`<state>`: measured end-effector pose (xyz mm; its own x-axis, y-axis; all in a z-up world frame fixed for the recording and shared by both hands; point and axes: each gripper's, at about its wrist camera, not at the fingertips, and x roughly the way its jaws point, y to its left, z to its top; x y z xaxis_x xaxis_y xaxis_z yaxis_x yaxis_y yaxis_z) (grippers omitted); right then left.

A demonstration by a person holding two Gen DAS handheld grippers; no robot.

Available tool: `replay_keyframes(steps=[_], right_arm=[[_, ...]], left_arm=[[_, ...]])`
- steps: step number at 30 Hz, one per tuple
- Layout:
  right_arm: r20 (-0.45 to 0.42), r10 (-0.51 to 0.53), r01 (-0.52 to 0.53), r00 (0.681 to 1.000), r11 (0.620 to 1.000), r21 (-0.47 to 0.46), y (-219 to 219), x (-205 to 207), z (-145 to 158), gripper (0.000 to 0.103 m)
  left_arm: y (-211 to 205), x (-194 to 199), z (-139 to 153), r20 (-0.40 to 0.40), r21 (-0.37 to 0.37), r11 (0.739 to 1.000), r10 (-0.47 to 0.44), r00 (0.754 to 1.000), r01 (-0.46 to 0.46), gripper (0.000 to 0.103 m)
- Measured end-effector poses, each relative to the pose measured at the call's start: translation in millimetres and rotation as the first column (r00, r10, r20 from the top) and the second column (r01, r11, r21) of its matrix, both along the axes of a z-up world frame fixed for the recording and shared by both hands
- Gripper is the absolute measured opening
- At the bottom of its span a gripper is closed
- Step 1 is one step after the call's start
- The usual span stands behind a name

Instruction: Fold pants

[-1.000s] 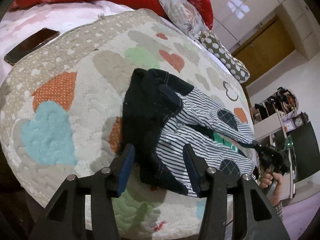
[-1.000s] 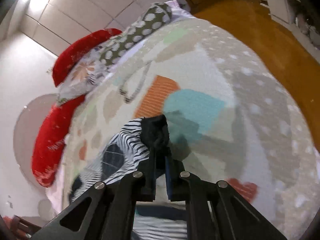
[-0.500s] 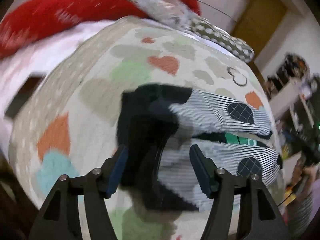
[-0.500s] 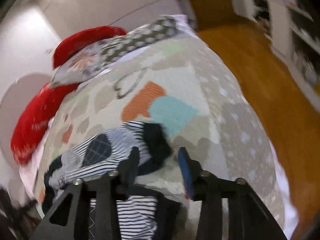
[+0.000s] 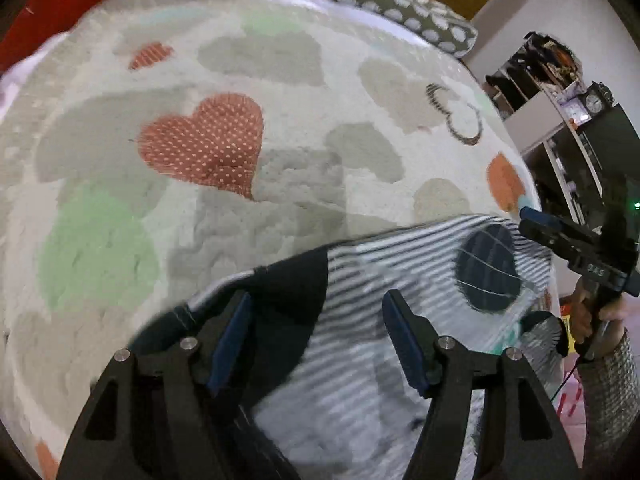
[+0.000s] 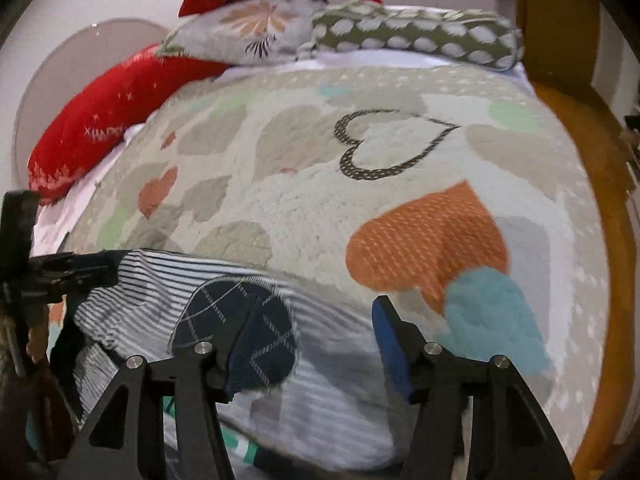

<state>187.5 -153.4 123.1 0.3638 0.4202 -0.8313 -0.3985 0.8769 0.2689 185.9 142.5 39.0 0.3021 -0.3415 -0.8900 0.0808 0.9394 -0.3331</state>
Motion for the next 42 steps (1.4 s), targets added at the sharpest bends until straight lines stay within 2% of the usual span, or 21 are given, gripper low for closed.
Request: replay_keyframes(steps=[2, 4, 5, 7, 8, 9, 10, 11, 12, 13, 17, 24, 30, 33, 37, 42], right_arm=[[-0.018, 0.020, -0.020, 1.000, 1.000, 0.002, 6.0, 10.9, -7.9, 0.061], [-0.026, 0.037, -0.037, 0.999, 0.999, -0.003, 10.3, 18.9, -14.4, 0.061], [-0.037, 0.053, -0.053, 0.998, 0.999, -0.006, 13.3, 22.4, -19.1, 0.061], [-0.065, 0.086, -0.087, 0.994, 0.996, -0.015, 20.8, 25.2, -29.2, 0.062], [-0.060, 0.097, -0.098, 0.994, 0.995, -0.023, 23.4, 24.7, -30.6, 0.064], [-0.047, 0.115, -0.117, 0.992, 0.993, -0.032, 27.8, 21.8, -31.0, 0.064], [-0.043, 0.137, -0.139, 0.990, 0.990, -0.037, 32.3, 18.5, -31.4, 0.058], [-0.043, 0.158, -0.160, 0.986, 0.986, -0.040, 37.2, 14.1, -31.7, 0.030], [-0.049, 0.169, -0.171, 0.984, 0.984, -0.045, 40.7, 11.5, -32.5, 0.014], [-0.065, 0.173, -0.175, 0.983, 0.984, -0.035, 43.2, 8.8, -32.7, 0.006], [-0.027, 0.132, -0.133, 0.991, 0.990, -0.044, 42.6, 0.8, -20.4, 0.006], [0.095, 0.106, -0.105, 0.990, 0.994, -0.022, 36.5, -40.9, 31.8, 0.006], [0.169, 0.132, -0.134, 0.977, 0.991, 0.002, 25.9, -112.0, 55.9, 0.006], [0.177, 0.137, -0.141, 0.975, 0.990, 0.012, 21.1, -148.9, 51.3, 0.006], [0.154, 0.141, -0.144, 0.978, 0.989, 0.013, 17.6, -191.7, 29.2, 0.006], [0.086, 0.083, -0.086, 0.993, 0.996, 0.033, 1.6, -226.7, -7.0, 0.007]], left_arm=[[-1.0, 5.6, -2.7, 0.011, -0.013, 0.999, -0.036, 0.999, 0.036, 0.073], [-6.9, 7.4, -1.2, 0.020, -0.024, 0.996, -0.087, 0.996, 0.088, 0.089], [-10.8, 7.1, -1.6, 0.019, -0.012, 0.994, -0.107, 0.994, 0.108, 0.091], [-21.3, 4.7, -3.4, 0.024, 0.056, 0.988, -0.147, 0.989, 0.146, 0.092], [-32.4, 1.1, -5.4, 0.027, 0.137, 0.975, -0.180, 0.983, 0.175, 0.092], [-38.3, -1.5, -6.3, 0.032, 0.189, 0.965, -0.193, 0.981, 0.184, 0.087], [-46.2, -5.5, -6.6, 0.046, 0.262, 0.948, -0.200, 0.979, 0.182, 0.075], [-53.9, -10.7, -4.5, 0.069, 0.329, 0.929, -0.206, 0.976, 0.173, 0.068], [-56.1, -13.3, -1.6, 0.083, 0.338, 0.925, -0.211, 0.974, 0.171, 0.033], [-57.6, -16.4, 5.0, 0.098, 0.343, 0.926, -0.202, 0.975, 0.157, 0.005], [-54.8, -26.8, 22.6, 0.146, 0.330, 0.940, -0.139, 0.980, 0.084, 0.003], [-61.7, -78.3, 58.7, 0.245, 0.330, 0.944, -0.112, 0.963, 0.026, 0.003], [-50.3, -143.1, 72.7, 0.316, 0.232, 0.971, -0.027, 0.948, -0.050, 0.003], [-46.1, -176.3, 67.4, 0.327, 0.182, 0.979, 0.024, 0.945, -0.088, 0.003], [-40.1, -219.9, 46.7, 0.310, 0.123, 0.980, 0.110, 0.944, -0.155, 0.002], [-28.5, -257.2, 17.5, 0.222, 0.057, 0.980, 0.175, 0.959, -0.192, 0.002]])
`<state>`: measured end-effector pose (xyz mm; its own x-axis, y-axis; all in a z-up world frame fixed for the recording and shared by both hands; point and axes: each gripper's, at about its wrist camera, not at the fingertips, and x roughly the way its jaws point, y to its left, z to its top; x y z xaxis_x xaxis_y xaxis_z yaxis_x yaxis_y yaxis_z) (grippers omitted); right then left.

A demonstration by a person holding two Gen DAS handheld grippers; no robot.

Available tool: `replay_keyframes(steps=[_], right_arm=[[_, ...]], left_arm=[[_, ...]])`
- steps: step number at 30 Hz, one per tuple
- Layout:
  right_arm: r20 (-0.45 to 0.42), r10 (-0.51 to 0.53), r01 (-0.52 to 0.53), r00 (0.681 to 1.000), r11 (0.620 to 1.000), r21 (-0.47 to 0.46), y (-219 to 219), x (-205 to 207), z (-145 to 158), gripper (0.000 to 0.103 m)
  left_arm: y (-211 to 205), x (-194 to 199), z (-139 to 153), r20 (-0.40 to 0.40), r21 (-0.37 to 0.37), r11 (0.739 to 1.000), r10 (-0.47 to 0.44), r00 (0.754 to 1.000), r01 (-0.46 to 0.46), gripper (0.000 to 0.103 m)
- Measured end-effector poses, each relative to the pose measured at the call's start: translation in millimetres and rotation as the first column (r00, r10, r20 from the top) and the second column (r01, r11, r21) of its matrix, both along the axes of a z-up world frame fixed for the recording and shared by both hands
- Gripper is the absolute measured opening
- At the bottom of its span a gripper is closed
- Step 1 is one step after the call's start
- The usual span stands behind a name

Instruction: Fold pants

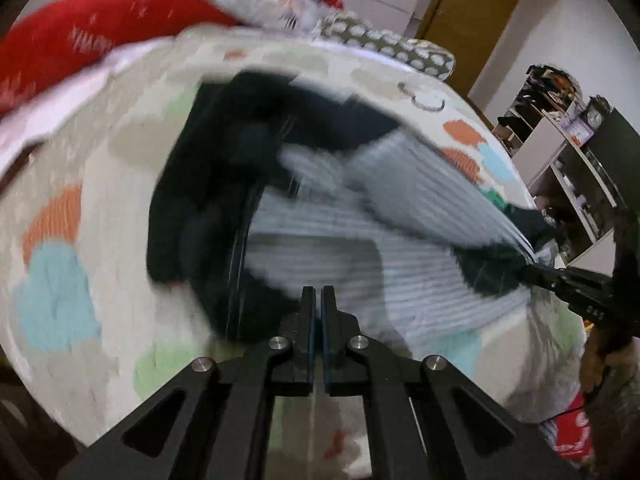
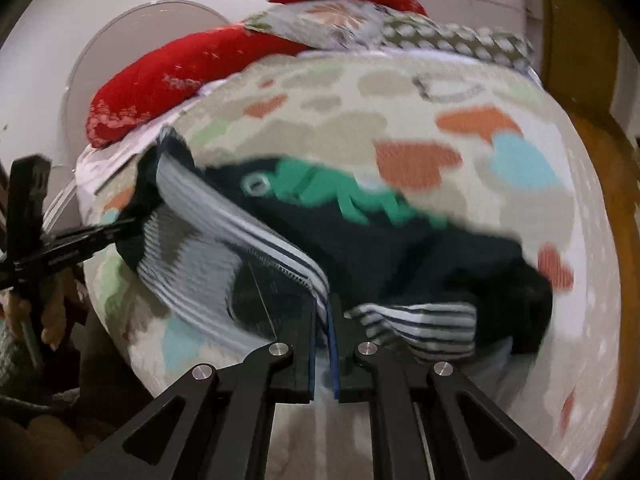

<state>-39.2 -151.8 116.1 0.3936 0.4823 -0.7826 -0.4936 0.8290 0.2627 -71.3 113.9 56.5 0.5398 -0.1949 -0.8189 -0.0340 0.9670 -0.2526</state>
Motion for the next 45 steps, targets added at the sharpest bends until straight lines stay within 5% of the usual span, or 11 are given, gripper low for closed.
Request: replay_keyframes(steps=[5, 7, 8, 12, 14, 16, 28, 30, 34, 40, 45], right_arm=[[-0.029, -0.074, 0.074, 0.997, 0.997, 0.031, -18.7, -15.9, -15.0, 0.007], [-0.034, -0.095, 0.096, 0.995, 0.995, 0.040, -23.3, -19.1, -11.9, 0.007], [-0.033, -0.100, 0.101, 0.994, 0.994, 0.046, -23.3, -20.5, -8.5, 0.007], [0.027, -0.059, 0.056, 0.998, 0.993, 0.106, -8.3, -15.3, 26.4, 0.013], [0.045, -0.021, 0.015, 0.999, 0.991, 0.135, 9.3, -4.1, 41.5, 0.048], [0.039, 0.023, -0.030, 0.999, 0.980, 0.196, 31.0, 15.7, 50.4, 0.060], [-0.182, 0.179, -0.146, 0.967, 0.972, 0.182, 194.3, 140.8, -0.8, 0.053], [-0.173, 0.208, -0.177, 0.963, 0.968, 0.178, 210.2, 136.0, 0.8, 0.015], [-0.088, 0.264, -0.246, 0.961, 0.954, 0.172, 228.8, 103.5, 19.6, 0.008], [0.016, 0.426, -0.425, 0.905, 0.898, 0.113, 254.6, 18.3, 30.1, 0.012], [-0.075, 0.527, -0.523, 0.846, 0.849, 0.070, 267.0, -35.2, -6.4, 0.048]], left_arm=[[15.0, -0.8, 16.5, 0.016, -0.053, 0.998, 0.019, 1.000, -0.018, 0.012], [24.3, 8.4, 26.6, 0.028, -0.111, 0.993, 0.049, 0.998, -0.045, 0.043], [28.0, 11.5, 30.2, 0.036, -0.141, 0.988, 0.065, 0.997, -0.060, 0.046], [34.6, 19.3, 41.9, 0.068, -0.184, 0.977, 0.123, 0.990, -0.109, 0.049], [34.2, 15.3, 41.3, 0.076, -0.164, 0.977, 0.152, 0.985, -0.138, 0.049], [36.7, 9.4, 38.4, 0.071, -0.159, 0.975, 0.169, 0.983, -0.157, 0.049], [100.2, -15.8, 41.2, 0.100, -0.206, 0.937, 0.306, 0.947, -0.281, 0.053], [111.1, -20.1, 38.9, 0.094, -0.227, 0.925, 0.334, 0.938, -0.306, 0.053], [129.9, -30.1, 40.4, 0.102, -0.251, 0.899, 0.394, 0.914, -0.359, 0.053], [145.5, -47.0, 56.4, 0.141, -0.242, 0.881, 0.447, 0.883, -0.407, 0.053], [137.3, -43.2, 58.9, 0.124, -0.210, 0.894, 0.425, 0.897, -0.395, 0.054]])
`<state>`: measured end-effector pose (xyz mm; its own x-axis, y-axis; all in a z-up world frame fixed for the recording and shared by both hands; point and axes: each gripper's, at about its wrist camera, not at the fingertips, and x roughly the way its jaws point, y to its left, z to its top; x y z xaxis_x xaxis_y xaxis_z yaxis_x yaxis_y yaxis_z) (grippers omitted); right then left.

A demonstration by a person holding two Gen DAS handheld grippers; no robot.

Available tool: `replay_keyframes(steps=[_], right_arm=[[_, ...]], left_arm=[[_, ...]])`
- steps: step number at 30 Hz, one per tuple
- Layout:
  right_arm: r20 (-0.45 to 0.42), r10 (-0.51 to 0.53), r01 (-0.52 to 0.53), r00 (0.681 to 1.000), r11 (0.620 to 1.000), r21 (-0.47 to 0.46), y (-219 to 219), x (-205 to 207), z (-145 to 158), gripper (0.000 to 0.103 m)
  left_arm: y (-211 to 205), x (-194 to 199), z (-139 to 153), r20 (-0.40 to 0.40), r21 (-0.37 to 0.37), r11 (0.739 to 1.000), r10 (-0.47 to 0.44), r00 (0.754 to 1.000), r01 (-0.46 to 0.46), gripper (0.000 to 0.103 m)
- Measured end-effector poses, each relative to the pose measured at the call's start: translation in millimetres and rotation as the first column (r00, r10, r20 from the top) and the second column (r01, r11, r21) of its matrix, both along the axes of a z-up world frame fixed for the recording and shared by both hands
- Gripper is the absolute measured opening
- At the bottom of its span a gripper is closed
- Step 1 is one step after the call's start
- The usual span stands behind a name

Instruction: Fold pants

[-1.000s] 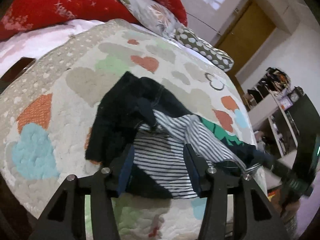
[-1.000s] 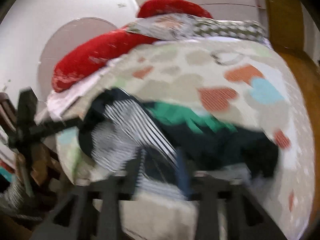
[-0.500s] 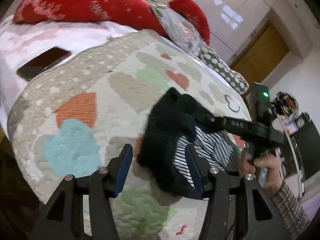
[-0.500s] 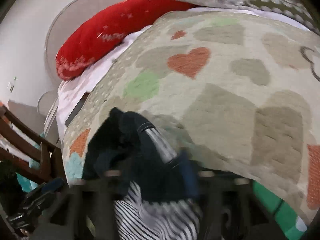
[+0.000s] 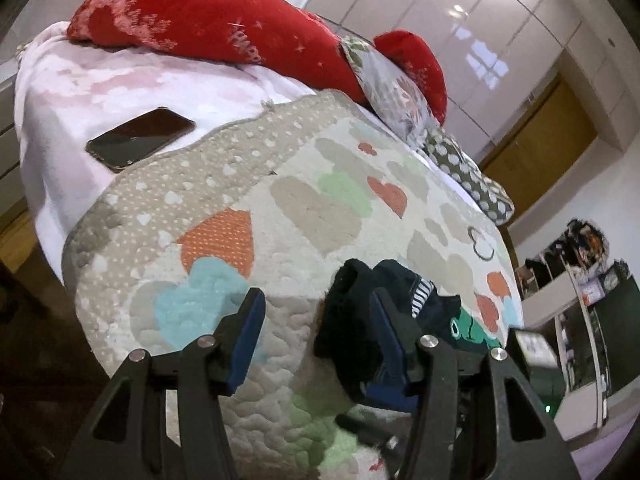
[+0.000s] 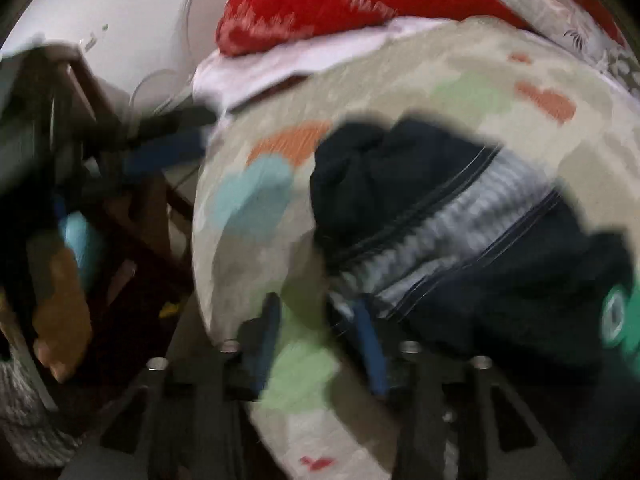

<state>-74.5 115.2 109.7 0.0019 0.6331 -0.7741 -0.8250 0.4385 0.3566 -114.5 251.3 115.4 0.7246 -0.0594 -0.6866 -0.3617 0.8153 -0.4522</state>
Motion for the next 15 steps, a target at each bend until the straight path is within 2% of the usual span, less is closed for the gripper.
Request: replay_keyframes(steps=[2, 5, 8, 9, 10, 12, 13, 14, 15], right_arm=[[0.063, 0.004, -0.003, 0.998, 1.000, -0.013, -5.4, -16.7, -1.3, 0.049], [0.063, -0.014, 0.014, 0.998, 1.000, 0.002, -28.8, -29.2, 4.2, 0.049], [0.101, -0.104, 0.105, 0.989, 0.994, 0.000, -67.1, -30.0, 8.6, 0.049], [0.102, -0.144, 0.144, 0.984, 0.990, 0.003, -82.9, -27.0, 9.5, 0.049], [0.097, -0.207, 0.207, 0.974, 0.978, 0.011, -107.0, -23.9, 10.9, 0.049], [0.086, -0.320, 0.319, 0.943, 0.947, 0.031, -148.4, -16.5, 15.3, 0.049], [0.086, -0.383, 0.381, 0.920, 0.924, 0.040, -172.3, -13.4, 18.1, 0.049], [0.097, -0.458, 0.456, 0.884, 0.889, 0.048, -200.3, -8.9, 21.8, 0.049], [0.117, -0.525, 0.523, 0.843, 0.851, 0.054, -226.0, -5.9, 25.2, 0.049]], left_arm=[[-9.3, 12.2, -1.0, -0.018, 0.015, 0.999, -0.030, 0.999, 0.031, 0.054], [-27.8, 33.3, -5.3, -0.035, 0.035, 0.995, -0.091, 0.995, 0.092, 0.054], [-45.9, 56.9, -15.7, -0.051, 0.048, 0.987, -0.152, 0.987, 0.154, 0.054], [-52.0, 65.5, -23.3, -0.087, 0.060, 0.983, -0.166, 0.982, 0.171, 0.054], [-58.9, 74.9, -35.7, -0.154, 0.075, 0.981, -0.169, 0.974, 0.182, 0.054], [-67.5, 82.5, -59.7, -0.243, 0.039, 0.979, -0.187, 0.952, 0.202, 0.054], [-75.6, 82.1, -70.1, -0.273, 0.071, 0.975, -0.184, 0.944, 0.211, 0.054], [-84.1, 78.7, -69.9, -0.267, 0.140, 0.965, -0.181, 0.947, 0.224, 0.054], [-89.8, 77.4, -69.0, -0.269, 0.177, 0.956, -0.183, 0.946, 0.235, 0.055]])
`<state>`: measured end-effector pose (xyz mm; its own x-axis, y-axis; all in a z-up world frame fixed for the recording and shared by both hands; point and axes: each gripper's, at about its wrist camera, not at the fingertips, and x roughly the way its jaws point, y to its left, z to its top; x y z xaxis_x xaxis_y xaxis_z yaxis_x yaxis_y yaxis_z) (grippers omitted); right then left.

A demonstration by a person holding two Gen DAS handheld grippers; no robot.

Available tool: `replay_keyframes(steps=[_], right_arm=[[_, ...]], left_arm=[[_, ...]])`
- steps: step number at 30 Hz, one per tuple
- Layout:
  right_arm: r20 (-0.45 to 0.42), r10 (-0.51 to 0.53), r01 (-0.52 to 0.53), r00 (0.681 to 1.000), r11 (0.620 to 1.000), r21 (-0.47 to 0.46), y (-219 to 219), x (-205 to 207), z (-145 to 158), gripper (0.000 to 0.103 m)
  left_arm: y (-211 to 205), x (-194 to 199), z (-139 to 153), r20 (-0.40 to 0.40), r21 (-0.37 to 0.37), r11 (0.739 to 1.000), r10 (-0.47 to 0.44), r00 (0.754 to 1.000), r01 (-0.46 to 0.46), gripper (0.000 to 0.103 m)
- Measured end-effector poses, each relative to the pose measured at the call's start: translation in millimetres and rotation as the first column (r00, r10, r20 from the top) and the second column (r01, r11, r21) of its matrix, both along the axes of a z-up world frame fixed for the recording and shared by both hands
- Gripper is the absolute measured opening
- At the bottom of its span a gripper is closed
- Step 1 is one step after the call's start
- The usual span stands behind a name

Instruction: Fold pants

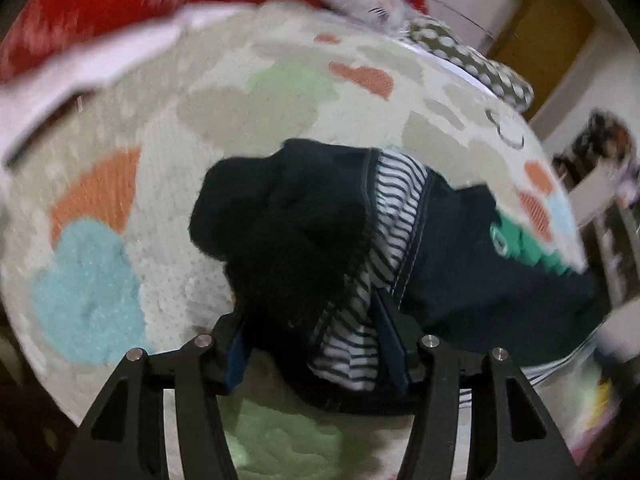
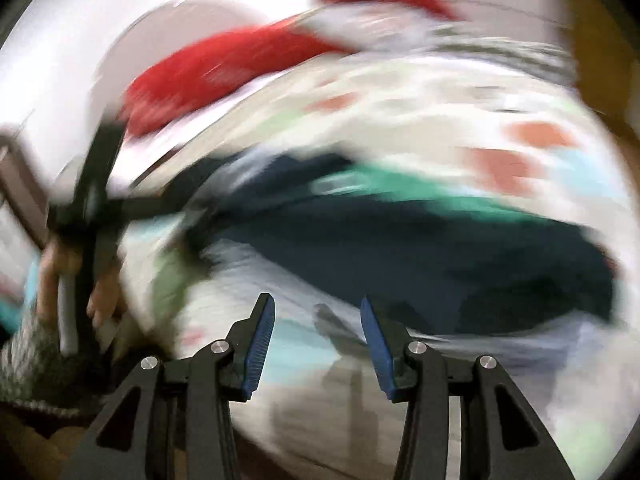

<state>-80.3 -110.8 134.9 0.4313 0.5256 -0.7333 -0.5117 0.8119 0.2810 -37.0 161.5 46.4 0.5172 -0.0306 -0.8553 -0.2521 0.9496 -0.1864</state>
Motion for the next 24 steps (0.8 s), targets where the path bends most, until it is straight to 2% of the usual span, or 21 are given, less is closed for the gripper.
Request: replay_keyframes(steps=[1, 2, 5, 6, 7, 9, 11, 13, 15, 16, 17, 18, 21, 24], right_arm=[[0.023, -0.090, 0.090, 0.996, 0.996, -0.009, -29.3, 4.1, 4.0, 0.049], [0.033, -0.153, 0.154, 0.988, 0.988, -0.015, -48.2, 7.7, 6.2, 0.049], [0.032, -0.339, 0.340, 0.940, 0.940, -0.027, -104.2, 29.4, 8.7, 0.053], [0.033, -0.384, 0.385, 0.923, 0.923, -0.017, -117.1, 36.9, 8.4, 0.057], [0.027, -0.419, 0.419, 0.908, 0.908, -0.005, -126.4, 45.3, 6.1, 0.065], [-0.030, -0.469, 0.470, 0.882, 0.881, 0.057, -140.8, 65.3, -7.0, 0.068], [-0.130, -0.471, 0.486, 0.872, 0.864, 0.129, -144.0, 79.6, -25.5, 0.070], [-0.203, -0.465, 0.497, 0.862, 0.854, 0.154, -139.1, 89.2, -43.8, 0.070], [-0.190, -0.475, 0.503, 0.859, 0.852, 0.145, -126.6, 87.4, -52.1, 0.071], [-0.176, -0.466, 0.491, 0.867, 0.860, 0.140, -121.6, 89.1, -50.8, 0.051], [-0.188, -0.447, 0.475, 0.875, 0.868, 0.148, -118.7, 91.1, -48.7, 0.018], [-0.216, -0.425, 0.463, 0.879, 0.869, 0.173, -120.0, 92.2, -46.9, 0.018], [-0.146, -0.451, 0.472, 0.881, 0.863, 0.183, -132.8, 85.0, -28.7, 0.017], [-0.141, -0.468, 0.488, 0.873, 0.850, 0.198, -147.0, 82.8, -22.9, 0.017]], left_arm=[[-7.2, -2.1, 0.0, -0.001, 0.038, 0.999, -0.011, 1.000, 0.011, 0.056], [-9.8, -3.5, -0.8, 0.001, 0.046, 0.999, -0.007, 1.000, 0.007, 0.058], [-8.2, -2.8, -3.1, 0.000, 0.032, 0.999, 0.008, 1.000, -0.008, 0.058], [-6.8, -2.3, -3.5, -0.004, 0.024, 1.000, 0.013, 1.000, -0.013, 0.059], [-6.2, -0.9, -2.6, -0.006, 0.021, 1.000, 0.015, 1.000, -0.015, 0.059], [-6.5, -1.2, -2.5, -0.009, 0.030, 0.999, 0.015, 1.000, -0.015, 0.061], [-5.2, 0.2, -2.6, -0.009, 0.055, 0.998, 0.018, 1.000, -0.017, 0.065], [-6.1, -0.5, -4.5, -0.008, 0.076, 0.997, 0.025, 1.000, -0.024, 0.073], [-2.2, 0.4, -9.4, -0.015, 0.065, 0.997, 0.048, 0.999, -0.047, 0.075], [1.1, -0.1, -9.8, -0.015, 0.047, 0.997, 0.058, 0.998, -0.058, 0.075], [3.0, -0.8, -8.7, -0.022, 0.031, 0.997, 0.070, 0.997, -0.069, 0.075], [4.0, -1.6, -6.7, -0.029, 0.021, 0.996, 0.082, 0.996, -0.081, 0.075], [0.4, -2.0, -2.1, -0.030, 0.009, 0.995, 0.097, 0.995, -0.097, 0.075], [-9.8, 2.0, -8.7, -0.040, 0.041, 0.995, 0.091, 0.995, -0.089, 0.077]])
